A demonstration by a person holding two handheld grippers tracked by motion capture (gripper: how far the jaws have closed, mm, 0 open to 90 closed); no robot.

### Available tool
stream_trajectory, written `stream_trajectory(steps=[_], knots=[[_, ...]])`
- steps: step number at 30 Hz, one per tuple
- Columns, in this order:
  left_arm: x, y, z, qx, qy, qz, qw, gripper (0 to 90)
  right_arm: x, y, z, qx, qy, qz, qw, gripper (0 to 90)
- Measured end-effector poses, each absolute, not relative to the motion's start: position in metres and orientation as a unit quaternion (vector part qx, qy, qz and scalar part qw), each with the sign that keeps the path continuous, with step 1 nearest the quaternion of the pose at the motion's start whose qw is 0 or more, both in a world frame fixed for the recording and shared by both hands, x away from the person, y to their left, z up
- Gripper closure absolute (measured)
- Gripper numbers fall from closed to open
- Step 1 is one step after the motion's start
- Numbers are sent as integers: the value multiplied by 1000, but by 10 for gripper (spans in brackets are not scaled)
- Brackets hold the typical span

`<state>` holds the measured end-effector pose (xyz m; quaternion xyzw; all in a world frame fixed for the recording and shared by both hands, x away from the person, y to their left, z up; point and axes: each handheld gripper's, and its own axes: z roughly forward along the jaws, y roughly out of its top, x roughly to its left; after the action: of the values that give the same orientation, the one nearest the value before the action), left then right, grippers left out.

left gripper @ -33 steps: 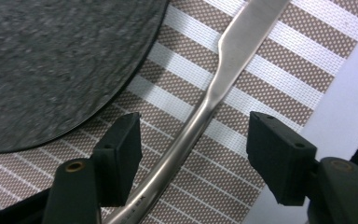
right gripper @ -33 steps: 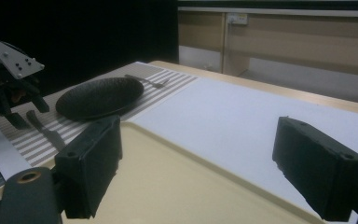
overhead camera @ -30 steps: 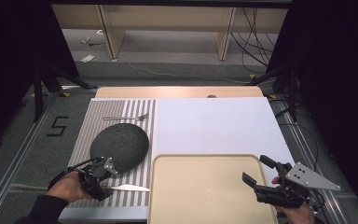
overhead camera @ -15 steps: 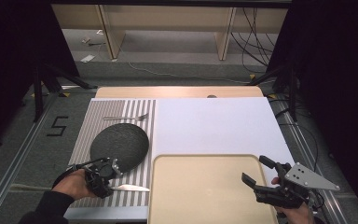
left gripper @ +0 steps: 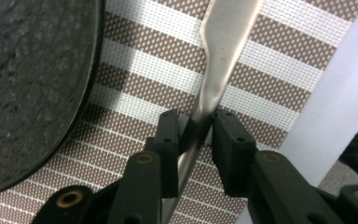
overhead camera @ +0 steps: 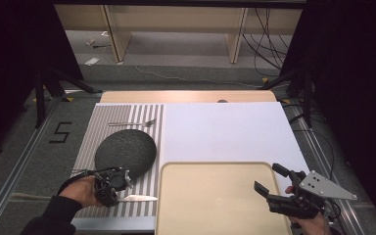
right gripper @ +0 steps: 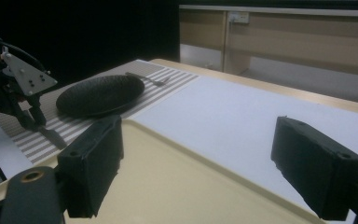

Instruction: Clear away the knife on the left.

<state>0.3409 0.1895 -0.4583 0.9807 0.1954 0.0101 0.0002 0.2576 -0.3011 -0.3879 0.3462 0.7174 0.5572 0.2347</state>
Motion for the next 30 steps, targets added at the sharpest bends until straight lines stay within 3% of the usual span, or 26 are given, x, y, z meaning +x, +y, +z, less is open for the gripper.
stream_trajectory(steps=[6,20,30], knots=[[340,190,-458,983,182,17,-8,795,259,-301,-388,348,717,557,235,178],[341,192,-452,974,227,20,-3,800,259,-302,-389,353,716,555,236,181],[334,191,-412,954,289,36,70,801,260,-302,-389,355,716,552,236,182]])
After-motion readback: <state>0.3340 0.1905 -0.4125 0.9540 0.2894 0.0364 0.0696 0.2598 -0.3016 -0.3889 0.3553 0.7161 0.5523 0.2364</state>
